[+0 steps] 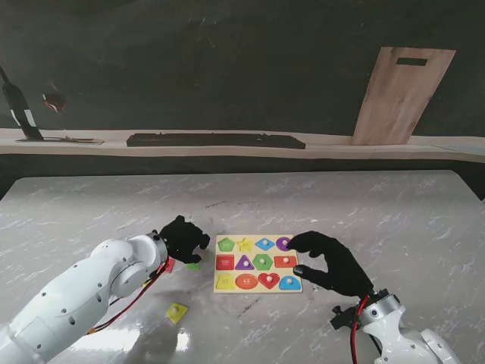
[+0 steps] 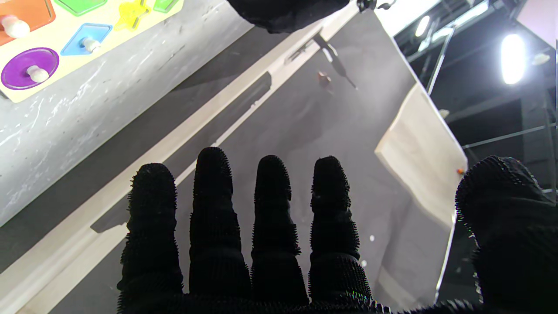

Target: Fit puzzle pieces into a puzzle board

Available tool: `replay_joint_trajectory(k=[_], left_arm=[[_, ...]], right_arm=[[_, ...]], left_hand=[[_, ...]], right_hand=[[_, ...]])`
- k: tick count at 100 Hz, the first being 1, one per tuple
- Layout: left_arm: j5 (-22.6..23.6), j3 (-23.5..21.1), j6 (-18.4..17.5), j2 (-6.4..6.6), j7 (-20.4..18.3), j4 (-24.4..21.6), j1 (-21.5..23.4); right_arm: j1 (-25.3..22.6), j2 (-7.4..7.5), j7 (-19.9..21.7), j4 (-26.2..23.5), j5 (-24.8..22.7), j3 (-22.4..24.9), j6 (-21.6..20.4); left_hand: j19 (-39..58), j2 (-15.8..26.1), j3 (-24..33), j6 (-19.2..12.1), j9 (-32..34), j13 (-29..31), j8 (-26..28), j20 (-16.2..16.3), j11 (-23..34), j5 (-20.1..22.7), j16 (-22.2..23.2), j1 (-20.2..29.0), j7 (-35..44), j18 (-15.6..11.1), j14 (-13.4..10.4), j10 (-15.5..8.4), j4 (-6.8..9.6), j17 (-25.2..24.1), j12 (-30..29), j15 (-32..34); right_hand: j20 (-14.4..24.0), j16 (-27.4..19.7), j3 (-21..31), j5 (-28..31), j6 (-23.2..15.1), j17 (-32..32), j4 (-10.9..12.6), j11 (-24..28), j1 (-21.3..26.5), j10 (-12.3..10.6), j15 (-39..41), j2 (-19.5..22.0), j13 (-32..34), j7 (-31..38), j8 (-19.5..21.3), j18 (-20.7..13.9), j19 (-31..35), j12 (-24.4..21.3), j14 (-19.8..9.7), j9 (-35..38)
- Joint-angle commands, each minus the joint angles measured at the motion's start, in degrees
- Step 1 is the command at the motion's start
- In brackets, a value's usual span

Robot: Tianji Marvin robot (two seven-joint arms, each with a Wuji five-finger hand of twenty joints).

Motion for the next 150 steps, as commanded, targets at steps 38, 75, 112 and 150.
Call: replay_joint_trajectory(k=[38,75,112,150], left_arm=[[1.5,-2.7,3.2,0.47,7.3,1.2,5.1],[0.6,-1.5,3.5,0.19,9.2,2.5,4.7],[-0.9,-1.0,3.7,-0.14,9.7,3.0,4.4],[-2.1,-0.1,3.8,-0.42,10.3,3.8,3.9]], right_arm=[[-0.3,-0.12,0.1,-0.3,0.0,0.1,0.0],[-0.4,-0.15,-0.1,-0.3,-0.1,0.2,-0.1],[-0.4,-0.12,0.0,-0.3,-0.1,0.1,-0.1],[-0.4,-0.11,0.0,-0.2,-0.1,0.1,0.1]], left_hand=[[2.6,-8.6,6.8,-0.8,4.5,4.9,-1.3,-0.2,4.4,1.7,-0.4,2.9,7.8,-5.4,-2.3,-0.7,-4.85,2.8,0.2,3.9],[3.3,-10.4,6.1,-2.2,7.6,6.7,-2.2,-0.1,4.6,1.7,-1.1,5.7,13.5,-5.4,-2.8,-1.5,-6.48,4.0,4.3,5.1],[3.5,-9.7,3.7,-3.1,9.5,7.4,-2.9,0.0,3.7,2.1,-1.2,8.0,16.3,-5.3,-2.8,-1.6,-6.42,4.3,6.2,5.7],[4.3,-8.6,2.9,-3.6,11.8,8.8,-2.7,0.2,3.9,3.2,-1.1,8.7,18.8,-4.8,-2.8,-1.4,-6.2,5.6,7.8,6.8]], right_hand=[[1.1,0.8,-1.3,0.9,-0.4,-0.5,1.8,0.3,0.3,1.1,0.9,1.4,0.6,-1.0,0.3,-0.8,0.6,0.5,-0.5,1.1],[1.1,0.8,-1.4,0.9,-0.4,-0.6,1.8,0.3,0.2,1.1,0.9,1.4,0.6,-1.0,0.3,-0.8,0.6,0.5,-0.6,1.1],[1.1,0.8,-1.4,0.9,-0.4,-0.6,1.8,0.3,0.3,1.2,0.9,1.4,0.6,-1.0,0.3,-0.7,0.6,0.5,-0.6,1.1],[1.1,0.7,-1.4,0.9,-0.3,-0.6,1.8,0.3,0.3,1.1,0.9,1.4,0.6,-1.0,0.3,-0.7,0.6,0.5,-0.6,1.1]])
